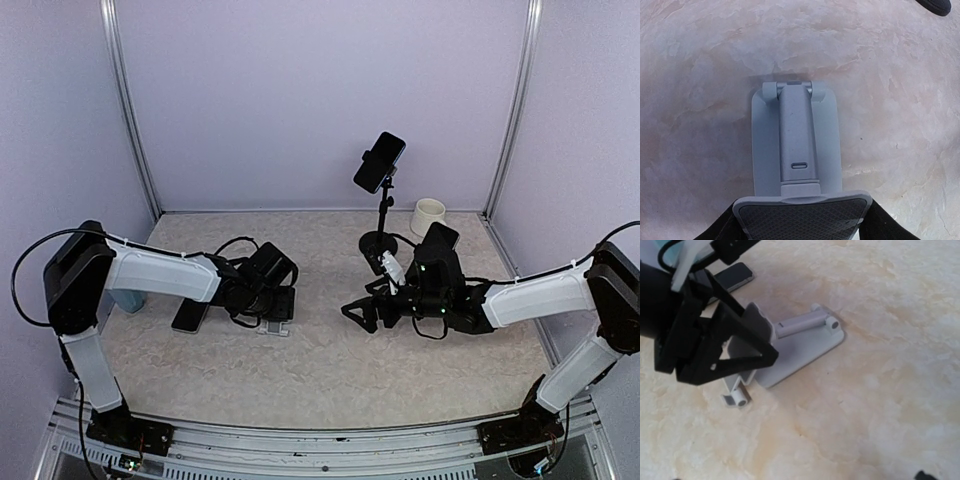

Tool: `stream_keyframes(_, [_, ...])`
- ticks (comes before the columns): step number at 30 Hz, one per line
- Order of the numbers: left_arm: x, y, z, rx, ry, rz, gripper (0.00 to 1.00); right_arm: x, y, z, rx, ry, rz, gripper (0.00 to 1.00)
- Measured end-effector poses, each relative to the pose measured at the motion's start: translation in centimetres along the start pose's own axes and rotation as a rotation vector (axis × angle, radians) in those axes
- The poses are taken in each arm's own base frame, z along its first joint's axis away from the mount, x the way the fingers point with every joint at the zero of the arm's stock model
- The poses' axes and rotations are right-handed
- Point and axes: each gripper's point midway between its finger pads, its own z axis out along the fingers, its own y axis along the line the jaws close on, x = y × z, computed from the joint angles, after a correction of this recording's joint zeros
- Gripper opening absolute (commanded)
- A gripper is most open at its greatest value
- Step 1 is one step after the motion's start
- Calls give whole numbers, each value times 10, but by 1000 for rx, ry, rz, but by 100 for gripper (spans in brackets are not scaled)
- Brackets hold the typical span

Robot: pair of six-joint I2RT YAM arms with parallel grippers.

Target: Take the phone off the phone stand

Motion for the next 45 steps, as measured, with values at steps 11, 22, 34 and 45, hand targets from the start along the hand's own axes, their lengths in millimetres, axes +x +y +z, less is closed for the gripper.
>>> stream_keyframes(11, [-57, 78, -5, -64, -35, -28, 50, 0, 0, 0, 0, 0, -5, 100])
stream_keyframes(22, [-138, 158, -10, -105, -117, -25, 46, -1, 4, 0, -23, -1, -16, 100])
stream_keyframes(34, [-136, 203, 35, -126, -32, -2, 45, -9, 10, -5, -47, -24, -45, 100])
stream_keyframes(45, [-126, 242, 64, -140, 28, -57, 52, -24, 15, -16, -49, -41, -69, 100])
